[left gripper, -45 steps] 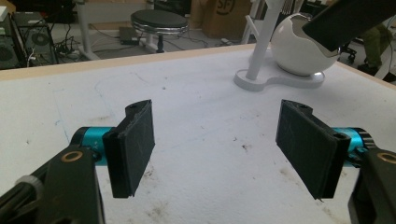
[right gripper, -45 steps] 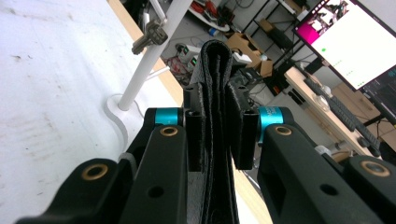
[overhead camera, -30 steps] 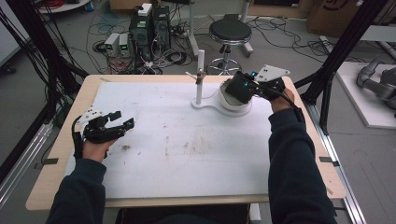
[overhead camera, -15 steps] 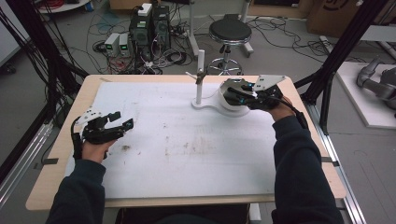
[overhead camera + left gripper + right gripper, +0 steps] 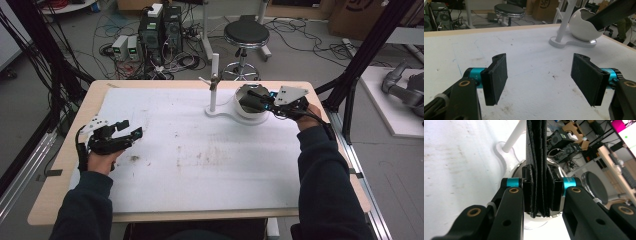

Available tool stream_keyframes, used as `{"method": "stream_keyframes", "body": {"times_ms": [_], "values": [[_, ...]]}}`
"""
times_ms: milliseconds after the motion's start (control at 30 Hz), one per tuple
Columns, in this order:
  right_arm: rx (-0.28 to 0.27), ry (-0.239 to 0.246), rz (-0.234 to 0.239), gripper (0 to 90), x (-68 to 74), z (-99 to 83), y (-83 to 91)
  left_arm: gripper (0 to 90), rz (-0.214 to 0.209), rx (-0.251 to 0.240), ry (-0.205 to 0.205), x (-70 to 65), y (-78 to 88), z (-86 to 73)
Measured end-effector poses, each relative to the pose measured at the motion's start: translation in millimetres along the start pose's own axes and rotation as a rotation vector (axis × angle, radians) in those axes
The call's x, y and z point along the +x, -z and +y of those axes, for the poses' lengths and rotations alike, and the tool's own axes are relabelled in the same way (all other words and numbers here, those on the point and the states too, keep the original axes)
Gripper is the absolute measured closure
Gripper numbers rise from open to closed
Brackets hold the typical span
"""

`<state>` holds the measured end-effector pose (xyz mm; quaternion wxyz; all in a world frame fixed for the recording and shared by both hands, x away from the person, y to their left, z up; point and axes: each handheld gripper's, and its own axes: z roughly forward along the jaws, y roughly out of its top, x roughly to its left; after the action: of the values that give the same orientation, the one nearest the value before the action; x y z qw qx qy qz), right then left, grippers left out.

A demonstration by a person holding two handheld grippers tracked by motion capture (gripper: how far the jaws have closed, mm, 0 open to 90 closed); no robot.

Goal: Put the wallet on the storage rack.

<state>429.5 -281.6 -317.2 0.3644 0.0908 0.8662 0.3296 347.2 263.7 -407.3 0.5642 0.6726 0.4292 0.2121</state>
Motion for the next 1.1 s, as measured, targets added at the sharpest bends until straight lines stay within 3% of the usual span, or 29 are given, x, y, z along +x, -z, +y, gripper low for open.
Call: {"method": "stream_keyframes", "body": {"times_ms": [167, 233, 367, 467, 600, 667, 833, 867, 933, 1100], "values": [[0.027, 0.122, -0.043, 78.7, -5.2, 8.0, -0.8, 29.7, 0.0, 0.002, 0.007, 0.8, -0.6, -0.6], [0.017, 0.136, -0.055, 78.5, -6.9, 7.6, -3.5, 29.8, -0.002, 0.003, 0.01, 1.0, -0.7, -1.0], [0.014, 0.164, 0.002, 77.5, -2.2, 3.9, -11.8, 30.2, 0.0, 0.002, 0.016, 1.4, 0.5, -1.9], [-0.008, 0.09, 0.064, 73.4, 0.9, -2.1, -15.1, 30.2, -0.001, 0.003, 0.018, 1.9, 1.0, -2.3], [0.003, -0.065, 0.134, 64.9, -1.5, -6.7, -16.6, 30.3, -0.001, 0.0, 0.018, 2.0, 1.2, -2.3], [-0.003, -0.17, 0.169, 57.2, -4.5, -8.1, -18.4, 30.5, -0.001, -0.005, 0.024, 1.9, 1.4, -2.2], [-0.02, -0.33, 0.188, 44.8, -5.9, -14.1, -18.4, 30.5, 0.002, -0.003, 0.022, 3.0, 2.8, -2.0], [-0.022, -0.358, 0.194, 44.4, -5.8, -15.2, -17.6, 30.5, 0.001, -0.005, 0.024, 3.0, 2.8, -2.1], [-0.029, -0.367, 0.162, 45.9, -2.7, -18.6, -15.9, 30.6, 0.001, -0.006, 0.024, 3.1, 2.9, -2.1], [-0.077, -0.449, 0.194, 47.4, 6.7, -33.5, -14.4, 30.9, 0.0, -0.008, 0.022, 2.5, 2.7, -1.8]]}}
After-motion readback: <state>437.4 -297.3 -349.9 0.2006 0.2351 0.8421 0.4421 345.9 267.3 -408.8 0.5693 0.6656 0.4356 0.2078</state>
